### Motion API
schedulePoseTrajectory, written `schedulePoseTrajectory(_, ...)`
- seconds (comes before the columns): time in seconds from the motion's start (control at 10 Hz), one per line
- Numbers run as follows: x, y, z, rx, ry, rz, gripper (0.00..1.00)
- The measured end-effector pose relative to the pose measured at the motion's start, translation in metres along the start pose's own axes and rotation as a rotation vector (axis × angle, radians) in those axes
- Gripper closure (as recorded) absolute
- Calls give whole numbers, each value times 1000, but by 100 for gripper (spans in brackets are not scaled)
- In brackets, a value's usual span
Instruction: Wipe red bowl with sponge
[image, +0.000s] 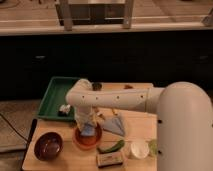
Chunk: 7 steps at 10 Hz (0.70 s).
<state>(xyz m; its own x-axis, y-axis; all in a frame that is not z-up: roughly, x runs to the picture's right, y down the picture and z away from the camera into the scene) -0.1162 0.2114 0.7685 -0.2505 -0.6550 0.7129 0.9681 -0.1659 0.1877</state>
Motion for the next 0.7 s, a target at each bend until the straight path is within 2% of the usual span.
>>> schedulePoseTrajectory(0.2,-3,-25,2,4,-7,-66,100)
schedulePoseTrajectory(0.3,-15,-33,3,3,-15,-100,100)
schedulePoseTrajectory(0.5,-40,-36,4,7,-18,-126,100)
schedulePoseTrajectory(0.7,-58,-22,1,16,-11,-107,100)
